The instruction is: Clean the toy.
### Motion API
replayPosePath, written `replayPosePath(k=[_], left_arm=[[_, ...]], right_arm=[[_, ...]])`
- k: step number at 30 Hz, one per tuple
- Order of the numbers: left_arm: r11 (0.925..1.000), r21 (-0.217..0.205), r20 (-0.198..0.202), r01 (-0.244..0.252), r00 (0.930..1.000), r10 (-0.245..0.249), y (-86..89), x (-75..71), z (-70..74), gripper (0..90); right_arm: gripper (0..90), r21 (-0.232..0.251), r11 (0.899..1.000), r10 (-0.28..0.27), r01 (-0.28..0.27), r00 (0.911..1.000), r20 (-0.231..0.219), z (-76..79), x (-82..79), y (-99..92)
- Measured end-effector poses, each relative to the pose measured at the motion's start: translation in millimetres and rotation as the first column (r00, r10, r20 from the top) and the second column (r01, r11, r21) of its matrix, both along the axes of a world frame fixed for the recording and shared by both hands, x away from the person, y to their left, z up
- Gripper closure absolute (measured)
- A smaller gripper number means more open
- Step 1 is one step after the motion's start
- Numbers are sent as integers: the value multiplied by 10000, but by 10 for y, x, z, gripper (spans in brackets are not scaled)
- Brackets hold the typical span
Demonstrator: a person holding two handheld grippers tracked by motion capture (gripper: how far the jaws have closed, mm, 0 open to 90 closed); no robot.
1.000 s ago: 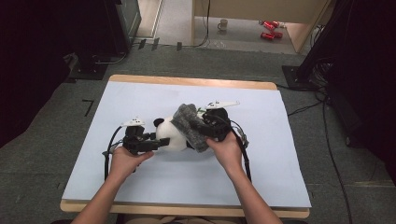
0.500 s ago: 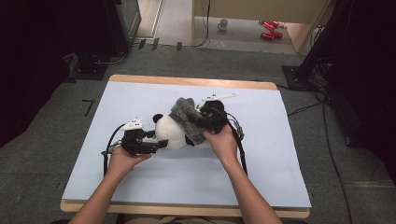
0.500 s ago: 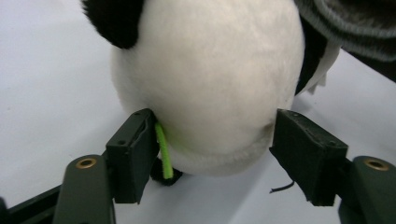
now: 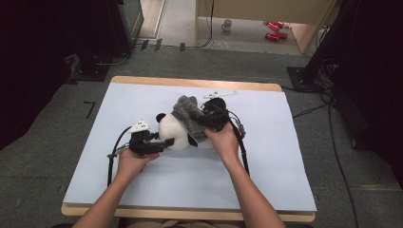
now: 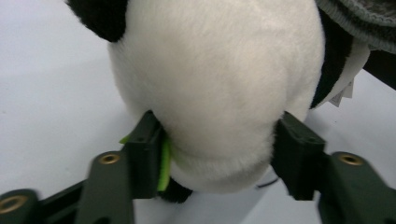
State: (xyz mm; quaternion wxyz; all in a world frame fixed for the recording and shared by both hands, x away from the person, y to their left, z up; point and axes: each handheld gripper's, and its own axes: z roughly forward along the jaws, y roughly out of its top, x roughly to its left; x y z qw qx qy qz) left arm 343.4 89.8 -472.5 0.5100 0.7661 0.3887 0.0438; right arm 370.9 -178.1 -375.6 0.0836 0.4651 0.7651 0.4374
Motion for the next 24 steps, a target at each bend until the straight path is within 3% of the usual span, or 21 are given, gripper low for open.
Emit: replayPosePath(k=[3,6,7,8,11,12,14,17,24], left_arm=[[9999,-120,-260,60,9996,-63,7,-1,14,535],[9999,12,-249,126,9996,-125,20,2,24,570],[9997,-173,-606,164,9980,-174,47,18,52,589],[9997,-173,-606,164,9980,-174,47,18,52,605],[9967,-308,-1364,755,9875,-790,132,26,169,623],[9954,-178,-1328,939,9865,-955,150,17,207,624],[9956,-88,-1471,929,9847,-932,172,-1,259,622],[9987,-49,-1677,515,9845,-515,164,-13,233,610],[9999,-112,-1189,-4,9929,-10,132,-20,189,587]], right_arm=[[750,13,10000,-13,13,10000,18,13,-16,1],[753,209,9998,-3,3,10000,15,46,-46,0],[754,304,9995,6,-5,10000,-19,61,-60,6],[754,304,9995,6,-5,10000,-19,61,-60,6],[753,476,9987,177,-187,9996,221,149,-149,53],[753,495,9985,240,-253,9994,268,176,-171,67],[753,573,9976,373,-389,9989,287,224,-211,112],[752,591,9958,675,-699,9969,413,255,-253,228],[744,140,9945,1035,-1036,9946,95,91,-208,558]])
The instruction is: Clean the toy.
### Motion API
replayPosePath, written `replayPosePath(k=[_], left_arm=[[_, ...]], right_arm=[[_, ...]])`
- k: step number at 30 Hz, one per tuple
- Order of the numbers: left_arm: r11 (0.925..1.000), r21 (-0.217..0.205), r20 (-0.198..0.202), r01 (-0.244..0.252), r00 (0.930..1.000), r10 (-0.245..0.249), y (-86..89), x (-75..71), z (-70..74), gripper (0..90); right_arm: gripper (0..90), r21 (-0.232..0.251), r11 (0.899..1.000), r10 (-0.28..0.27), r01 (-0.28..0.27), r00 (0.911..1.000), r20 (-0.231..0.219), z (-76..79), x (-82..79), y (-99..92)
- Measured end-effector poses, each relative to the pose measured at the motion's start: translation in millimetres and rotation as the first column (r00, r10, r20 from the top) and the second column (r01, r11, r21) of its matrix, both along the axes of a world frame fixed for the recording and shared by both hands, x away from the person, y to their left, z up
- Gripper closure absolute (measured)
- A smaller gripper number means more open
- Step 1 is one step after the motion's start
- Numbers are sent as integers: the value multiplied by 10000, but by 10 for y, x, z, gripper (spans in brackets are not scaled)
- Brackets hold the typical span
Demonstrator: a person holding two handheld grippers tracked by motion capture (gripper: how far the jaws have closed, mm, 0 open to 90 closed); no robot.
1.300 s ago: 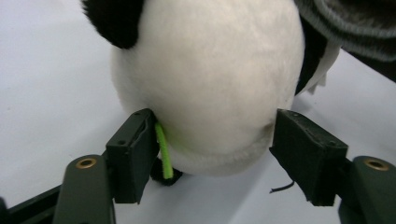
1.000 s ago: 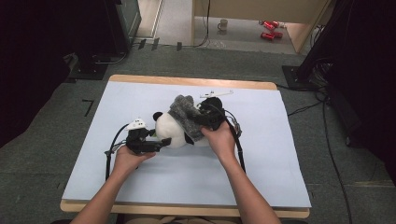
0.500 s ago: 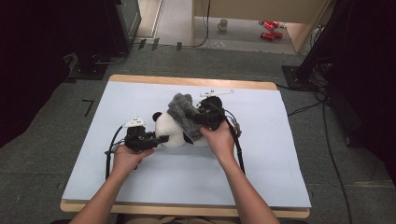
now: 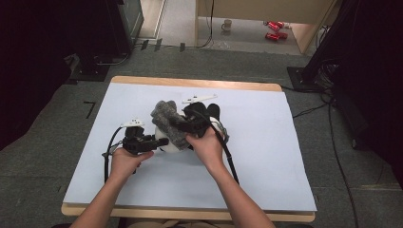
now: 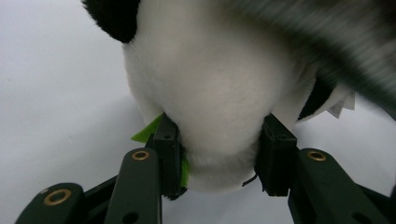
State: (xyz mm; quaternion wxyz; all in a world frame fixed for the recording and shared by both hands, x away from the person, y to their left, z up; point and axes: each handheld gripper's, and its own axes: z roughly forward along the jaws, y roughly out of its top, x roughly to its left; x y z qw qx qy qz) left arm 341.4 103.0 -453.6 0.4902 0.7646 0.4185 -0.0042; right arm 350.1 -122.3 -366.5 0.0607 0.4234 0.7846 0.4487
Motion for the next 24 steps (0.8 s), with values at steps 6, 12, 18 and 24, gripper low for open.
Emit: replayPosePath(k=[6,12,18,24], left_arm=[[9988,419,-97,-254,9996,258,-35,18,-23,592],[9972,658,124,-370,9993,362,-54,18,-29,593],[9978,601,248,-273,9994,258,-63,20,-38,593],[9988,400,48,-294,9996,293,-42,49,-51,592]], right_arm=[[740,-761,9971,-36,59,9995,308,-199,64,61],[740,-1231,9917,-325,378,9985,448,-200,90,-51],[751,-1177,9914,-556,579,9982,231,-160,80,-296],[751,-1185,9892,-811,864,9955,486,-93,52,-473]])
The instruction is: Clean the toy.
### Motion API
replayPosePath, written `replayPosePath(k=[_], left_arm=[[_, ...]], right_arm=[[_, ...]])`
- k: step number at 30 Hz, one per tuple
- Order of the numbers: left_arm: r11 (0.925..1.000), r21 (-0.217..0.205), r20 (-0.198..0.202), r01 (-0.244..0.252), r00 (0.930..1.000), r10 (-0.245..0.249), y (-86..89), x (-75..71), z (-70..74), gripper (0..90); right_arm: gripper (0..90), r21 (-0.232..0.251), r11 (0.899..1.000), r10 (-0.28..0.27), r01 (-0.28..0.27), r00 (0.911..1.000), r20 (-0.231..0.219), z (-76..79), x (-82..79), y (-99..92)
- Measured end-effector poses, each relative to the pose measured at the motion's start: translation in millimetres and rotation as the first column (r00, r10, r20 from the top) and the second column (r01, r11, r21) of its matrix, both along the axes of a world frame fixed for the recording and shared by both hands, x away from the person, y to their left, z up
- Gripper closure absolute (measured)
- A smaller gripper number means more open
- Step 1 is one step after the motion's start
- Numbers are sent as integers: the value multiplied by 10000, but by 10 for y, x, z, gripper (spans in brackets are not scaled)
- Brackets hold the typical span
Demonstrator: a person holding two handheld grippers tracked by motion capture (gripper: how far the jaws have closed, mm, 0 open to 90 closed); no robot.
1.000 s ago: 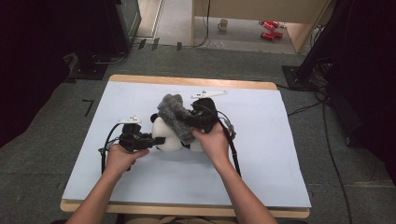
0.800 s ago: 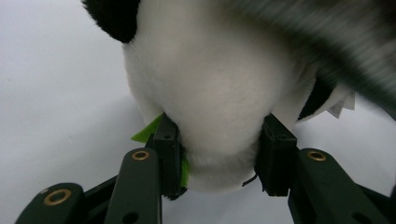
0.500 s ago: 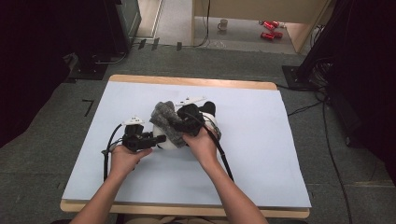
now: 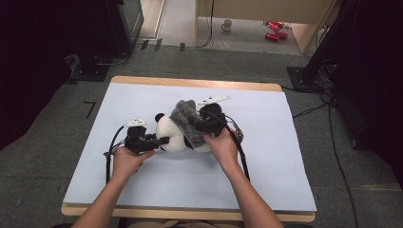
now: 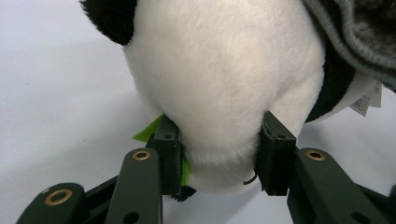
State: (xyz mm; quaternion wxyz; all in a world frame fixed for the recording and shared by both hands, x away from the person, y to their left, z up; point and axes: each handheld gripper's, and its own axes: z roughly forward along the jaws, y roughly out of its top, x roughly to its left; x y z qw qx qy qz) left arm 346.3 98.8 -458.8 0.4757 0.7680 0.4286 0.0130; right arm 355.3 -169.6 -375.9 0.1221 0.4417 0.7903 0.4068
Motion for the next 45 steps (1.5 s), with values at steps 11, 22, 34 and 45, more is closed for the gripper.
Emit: replayPosePath(k=[11,22,34,45], left_arm=[[9998,-170,-166,-87,9998,84,13,20,-10,591],[9996,-185,-284,-211,9994,206,25,31,-24,590],[9997,-17,-204,-238,9995,237,3,-13,5,587],[9994,-15,-240,-356,9991,356,-22,-39,36,585]], right_arm=[[751,524,9947,-880,881,9961,-42,61,14,-422],[759,560,9824,-1760,1780,9836,-391,12,67,-806],[761,1548,9803,-1233,1223,9924,-27,337,0,-721],[761,1477,9884,388,-362,9991,-149,222,38,211]])
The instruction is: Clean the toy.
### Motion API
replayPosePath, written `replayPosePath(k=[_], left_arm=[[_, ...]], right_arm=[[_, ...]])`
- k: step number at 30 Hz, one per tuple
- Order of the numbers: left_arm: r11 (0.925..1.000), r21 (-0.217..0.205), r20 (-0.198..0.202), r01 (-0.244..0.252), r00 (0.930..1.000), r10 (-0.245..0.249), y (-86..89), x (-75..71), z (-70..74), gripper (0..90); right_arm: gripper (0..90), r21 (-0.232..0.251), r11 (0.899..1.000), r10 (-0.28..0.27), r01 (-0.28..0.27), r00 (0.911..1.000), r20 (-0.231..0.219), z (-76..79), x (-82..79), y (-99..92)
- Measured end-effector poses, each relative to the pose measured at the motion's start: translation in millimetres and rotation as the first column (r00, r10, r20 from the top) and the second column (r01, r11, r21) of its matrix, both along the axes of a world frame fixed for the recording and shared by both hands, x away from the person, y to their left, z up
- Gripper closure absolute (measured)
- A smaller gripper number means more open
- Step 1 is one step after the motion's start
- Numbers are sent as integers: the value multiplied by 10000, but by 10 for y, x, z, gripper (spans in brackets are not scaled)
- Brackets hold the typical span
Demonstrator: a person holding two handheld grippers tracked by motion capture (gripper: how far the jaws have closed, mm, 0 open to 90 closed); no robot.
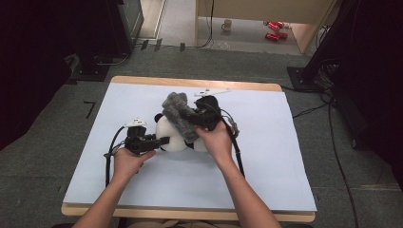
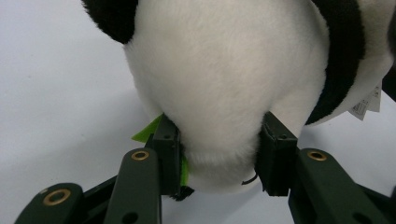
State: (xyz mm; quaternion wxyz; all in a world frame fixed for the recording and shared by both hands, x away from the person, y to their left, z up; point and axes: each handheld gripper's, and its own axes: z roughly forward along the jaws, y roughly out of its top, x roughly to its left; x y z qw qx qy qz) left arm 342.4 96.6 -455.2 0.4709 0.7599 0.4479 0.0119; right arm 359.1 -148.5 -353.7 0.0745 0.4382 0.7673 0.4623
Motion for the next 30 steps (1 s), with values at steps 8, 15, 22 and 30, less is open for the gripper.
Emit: replayPosePath(k=[8,15,22,30], left_arm=[[9999,98,-71,-121,9999,122,-27,-25,24,586],[9999,88,-164,-91,9998,92,-4,11,-12,589],[10000,-47,-187,45,9998,-46,16,29,-26,588],[9999,-58,-113,135,9998,-136,15,39,-29,587]], right_arm=[[759,-1143,9926,402,-416,9991,-146,-247,10,423],[757,-2553,9668,161,-78,9994,305,-222,4,282],[756,-2112,9743,-657,778,9958,637,-114,-31,-262],[755,-1710,9760,-1293,1348,9907,427,-104,-45,-688]])
